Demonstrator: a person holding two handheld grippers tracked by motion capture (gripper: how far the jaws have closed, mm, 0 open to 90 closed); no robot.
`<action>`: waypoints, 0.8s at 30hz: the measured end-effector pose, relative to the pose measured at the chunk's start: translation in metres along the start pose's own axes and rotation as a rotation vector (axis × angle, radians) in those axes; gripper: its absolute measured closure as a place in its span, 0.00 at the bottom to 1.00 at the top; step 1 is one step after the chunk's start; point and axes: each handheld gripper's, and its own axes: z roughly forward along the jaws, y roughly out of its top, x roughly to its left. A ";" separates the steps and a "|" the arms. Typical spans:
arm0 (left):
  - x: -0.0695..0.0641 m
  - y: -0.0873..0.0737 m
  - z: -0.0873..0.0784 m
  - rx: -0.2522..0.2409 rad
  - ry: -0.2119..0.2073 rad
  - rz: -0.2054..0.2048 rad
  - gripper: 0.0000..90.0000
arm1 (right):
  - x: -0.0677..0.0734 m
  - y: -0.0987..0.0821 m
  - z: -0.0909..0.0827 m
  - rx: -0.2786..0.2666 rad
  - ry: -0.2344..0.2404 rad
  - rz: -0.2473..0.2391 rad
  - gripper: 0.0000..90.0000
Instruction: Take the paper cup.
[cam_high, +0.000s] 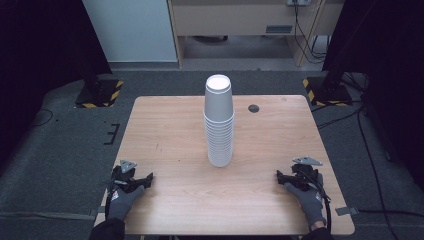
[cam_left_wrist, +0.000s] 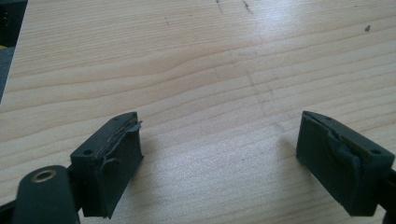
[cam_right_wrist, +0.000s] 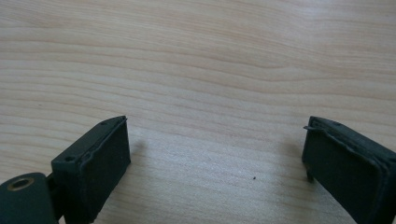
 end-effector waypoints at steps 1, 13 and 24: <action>0.000 0.000 0.000 0.000 0.000 0.000 0.15 | 0.001 0.000 -0.002 -0.013 0.003 -0.005 0.09; 0.000 0.000 0.000 0.003 -0.003 0.002 0.13 | 0.012 0.009 -0.021 -0.117 0.046 -0.030 0.11; 0.000 0.000 0.001 0.008 -0.009 0.006 0.10 | 0.019 0.018 -0.040 -0.196 0.095 -0.021 0.11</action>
